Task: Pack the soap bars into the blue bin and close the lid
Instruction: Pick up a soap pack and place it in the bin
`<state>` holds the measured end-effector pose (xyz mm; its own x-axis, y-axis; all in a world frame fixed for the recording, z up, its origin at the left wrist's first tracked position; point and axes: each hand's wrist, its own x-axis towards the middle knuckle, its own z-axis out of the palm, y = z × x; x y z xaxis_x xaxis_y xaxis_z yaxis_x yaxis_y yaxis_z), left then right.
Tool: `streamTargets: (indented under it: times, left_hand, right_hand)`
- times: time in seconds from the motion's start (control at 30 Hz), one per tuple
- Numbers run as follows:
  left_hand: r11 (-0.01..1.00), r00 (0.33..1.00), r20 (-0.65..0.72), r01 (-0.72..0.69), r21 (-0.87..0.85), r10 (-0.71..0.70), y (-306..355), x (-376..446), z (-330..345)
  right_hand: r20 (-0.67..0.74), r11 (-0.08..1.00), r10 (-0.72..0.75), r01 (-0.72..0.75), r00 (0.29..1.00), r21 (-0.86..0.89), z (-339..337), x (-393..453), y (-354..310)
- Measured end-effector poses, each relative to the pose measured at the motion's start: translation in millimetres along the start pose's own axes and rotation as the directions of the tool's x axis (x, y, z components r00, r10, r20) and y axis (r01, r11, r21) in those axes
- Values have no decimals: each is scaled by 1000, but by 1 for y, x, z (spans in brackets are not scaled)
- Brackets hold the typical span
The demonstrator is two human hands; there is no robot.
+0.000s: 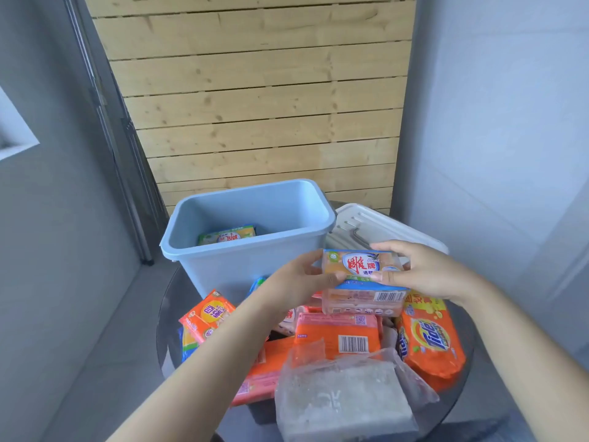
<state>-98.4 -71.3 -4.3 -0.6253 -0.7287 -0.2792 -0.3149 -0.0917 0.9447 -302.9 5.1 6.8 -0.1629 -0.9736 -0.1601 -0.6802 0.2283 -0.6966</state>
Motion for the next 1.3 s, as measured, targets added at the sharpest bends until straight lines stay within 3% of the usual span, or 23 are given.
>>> streamTargets:
  times: [0.17,0.3,0.73,0.93,1.1,1.3]
  left_hand:
    - [993,999,-13,40,-114,-42,1,2,7]
    - [984,997,-53,41,-173,-51,6,1,10]
    - [974,968,-161,-209,-90,193,57,-57,-35]
    - [970,935,-278,-242,-39,222,89,-51,-78]
    - [976,912,-386,-194,-101,142,87,-7,-109]
    - [974,929,-368,-49,-223,-37,57,48,-130]
  right_hand:
    - [83,988,0,-13,997,156,-2,-7,5]
    - [36,981,-15,8,999,195,-6,-9,6]
    - [-85,923,-226,241,970,299,-23,-24,-58]
    - [-151,903,-282,316,947,292,-27,19,-108]
    - [-184,917,-259,302,948,261,-14,78,-133]
    - [-131,976,-165,181,978,122,9,128,-134]
